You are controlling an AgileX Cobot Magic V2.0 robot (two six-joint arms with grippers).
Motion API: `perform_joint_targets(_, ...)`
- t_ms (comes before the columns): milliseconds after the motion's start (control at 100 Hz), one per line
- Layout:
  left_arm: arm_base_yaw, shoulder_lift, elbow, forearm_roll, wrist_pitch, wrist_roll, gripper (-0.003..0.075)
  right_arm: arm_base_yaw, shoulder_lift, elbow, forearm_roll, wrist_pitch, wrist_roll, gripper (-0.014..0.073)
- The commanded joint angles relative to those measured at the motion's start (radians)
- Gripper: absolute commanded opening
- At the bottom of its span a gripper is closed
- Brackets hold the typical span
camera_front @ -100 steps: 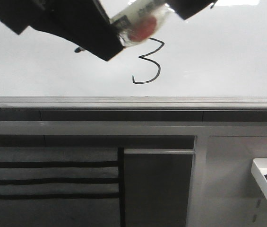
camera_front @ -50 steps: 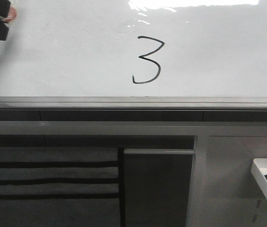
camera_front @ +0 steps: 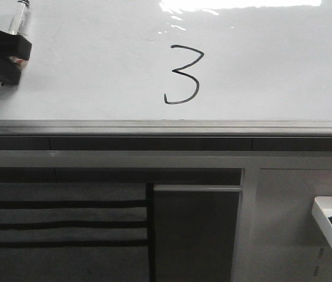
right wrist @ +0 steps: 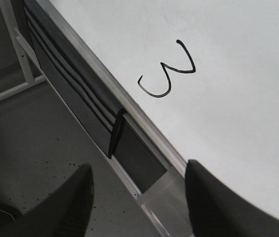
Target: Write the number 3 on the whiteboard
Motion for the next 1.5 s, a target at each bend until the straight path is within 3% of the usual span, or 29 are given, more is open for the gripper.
perform_joint_targets(0, -0.007, -0.021, -0.024, -0.011, -0.041, -0.010, -0.0018, -0.008, -0.014, -0.025, 0.016, -0.048, 0.002, 0.0370)
perform_joint_targets(100, -0.007, -0.021, -0.024, -0.011, -0.041, -0.010, 0.0017, -0.008, -0.014, -0.025, 0.018, -0.048, 0.002, 0.0370)
perform_joint_targets(320, -0.007, -0.028, -0.024, 0.038, -0.034, -0.009, 0.0335, -0.008, -0.014, -0.025, 0.003, -0.035, 0.002, 0.0370)
perform_joint_targets(450, 0.011, -0.090, -0.024, 0.135, 0.022, -0.009, 0.0416, -0.008, -0.024, -0.025, -0.019, 0.016, 0.010, 0.0370)
perform_joint_targets(570, 0.043, -0.205, -0.024, 0.227, 0.149, -0.009, 0.0412, -0.008, -0.064, -0.025, -0.086, 0.050, 0.124, 0.0370)
perform_joint_targets(690, 0.082, -0.352, -0.024, 0.298, 0.341, -0.009, 0.0412, -0.008, -0.116, -0.025, -0.252, 0.103, 0.406, 0.0353)
perform_joint_targets(830, 0.138, -0.551, -0.024, 0.331, 0.565, -0.011, 0.0412, -0.008, -0.170, -0.025, -0.449, 0.237, 0.804, 0.0274)
perform_joint_targets(950, 0.199, -0.721, -0.024, 0.384, 0.654, -0.103, 0.0407, -0.008, -0.228, 0.003, -0.457, 0.245, 0.898, 0.0166)
perform_joint_targets(1040, 0.252, -0.836, -0.004, 0.428, 0.638, -0.199, 0.0360, -0.008, -0.288, 0.060, -0.453, 0.170, 0.900, 0.0060)
perform_joint_targets(1150, 0.302, -0.944, 0.055, 0.423, 0.568, -0.236, 0.0227, -0.008, -0.374, 0.151, -0.453, 0.026, 0.907, -0.0069)
perform_joint_targets(1320, 0.328, -1.030, 0.186, 0.316, 0.306, -0.236, -0.0020, -0.008, -0.482, 0.296, -0.453, -0.254, 0.907, -0.0074)
perform_joint_targets(1490, 0.328, -1.033, 0.268, 0.252, 0.235, -0.236, -0.0018, -0.008, -0.499, 0.343, -0.453, -0.248, 0.907, -0.0074)
